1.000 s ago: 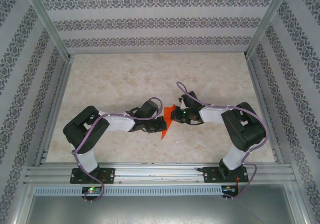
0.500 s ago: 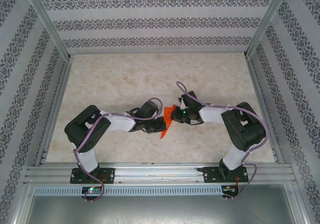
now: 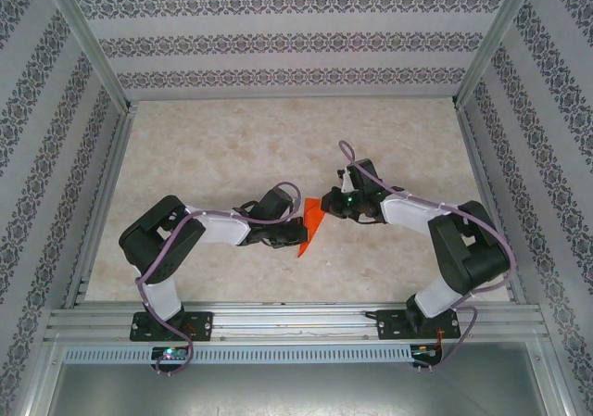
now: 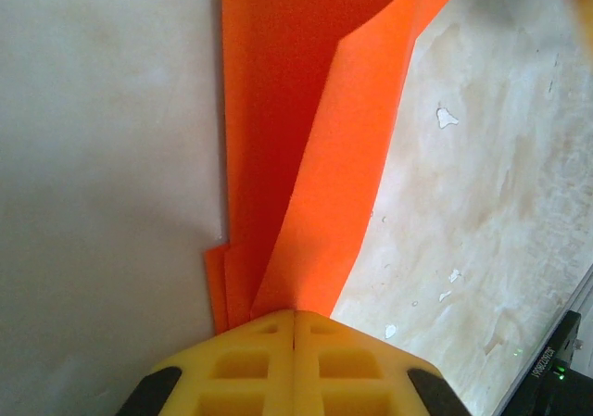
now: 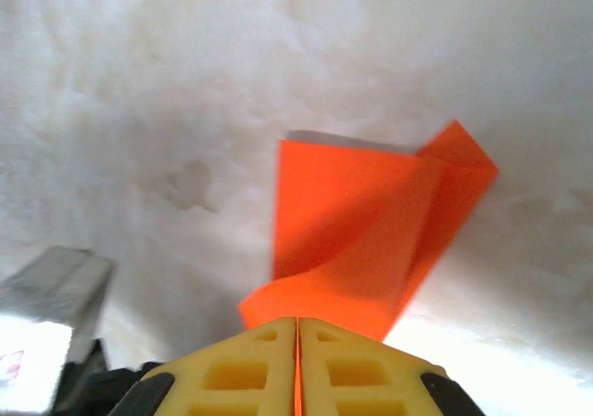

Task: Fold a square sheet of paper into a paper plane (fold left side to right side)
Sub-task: Fold the wing for the fifth time at the center of the table.

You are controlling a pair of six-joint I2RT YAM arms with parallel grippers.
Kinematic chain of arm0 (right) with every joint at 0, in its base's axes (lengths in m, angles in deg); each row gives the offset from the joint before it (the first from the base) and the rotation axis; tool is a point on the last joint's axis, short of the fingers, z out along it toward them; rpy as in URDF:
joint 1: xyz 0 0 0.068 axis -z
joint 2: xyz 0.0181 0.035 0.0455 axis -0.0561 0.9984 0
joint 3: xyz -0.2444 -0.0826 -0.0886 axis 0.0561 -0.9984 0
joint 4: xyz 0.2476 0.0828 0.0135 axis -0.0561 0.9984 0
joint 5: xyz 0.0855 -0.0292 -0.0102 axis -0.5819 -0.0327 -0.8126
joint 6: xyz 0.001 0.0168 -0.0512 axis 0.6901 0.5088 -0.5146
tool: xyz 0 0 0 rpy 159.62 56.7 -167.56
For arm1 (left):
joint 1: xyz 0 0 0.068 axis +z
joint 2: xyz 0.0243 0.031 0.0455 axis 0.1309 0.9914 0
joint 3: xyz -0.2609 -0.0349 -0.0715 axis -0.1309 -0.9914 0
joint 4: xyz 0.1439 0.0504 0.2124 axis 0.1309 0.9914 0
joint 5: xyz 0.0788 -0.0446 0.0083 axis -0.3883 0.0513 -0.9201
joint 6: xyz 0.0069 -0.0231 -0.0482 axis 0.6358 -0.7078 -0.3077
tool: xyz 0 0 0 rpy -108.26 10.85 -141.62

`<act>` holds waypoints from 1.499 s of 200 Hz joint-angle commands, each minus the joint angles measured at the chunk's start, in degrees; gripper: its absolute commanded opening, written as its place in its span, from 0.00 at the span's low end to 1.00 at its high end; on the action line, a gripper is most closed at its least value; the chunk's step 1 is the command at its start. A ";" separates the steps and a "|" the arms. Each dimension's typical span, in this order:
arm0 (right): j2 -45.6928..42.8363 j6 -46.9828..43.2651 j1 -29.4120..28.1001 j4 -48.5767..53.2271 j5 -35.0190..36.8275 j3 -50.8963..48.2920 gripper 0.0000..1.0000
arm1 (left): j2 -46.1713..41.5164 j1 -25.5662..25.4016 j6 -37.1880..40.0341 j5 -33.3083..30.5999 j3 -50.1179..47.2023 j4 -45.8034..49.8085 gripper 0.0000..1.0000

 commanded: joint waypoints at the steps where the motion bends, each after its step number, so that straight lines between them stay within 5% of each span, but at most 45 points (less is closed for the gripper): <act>1: -1.36 -1.83 -0.09 -5.12 -3.13 -4.14 0.10 | 0.91 0.18 1.69 -3.90 -2.53 7.12 0.01; 36: 1.06 -2.16 -0.74 -13.56 -5.07 -6.79 0.10 | 0.59 0.18 1.84 -4.68 -2.77 7.76 0.00; 115: 8.86 -3.93 -2.12 -15.66 -4.12 -3.54 0.10 | 0.71 0.09 1.90 -5.38 -2.36 9.40 0.00; 300: 15.57 -5.49 3.01 -7.24 2.75 3.05 0.09 | 2.42 0.09 1.63 -6.36 -1.71 13.74 0.00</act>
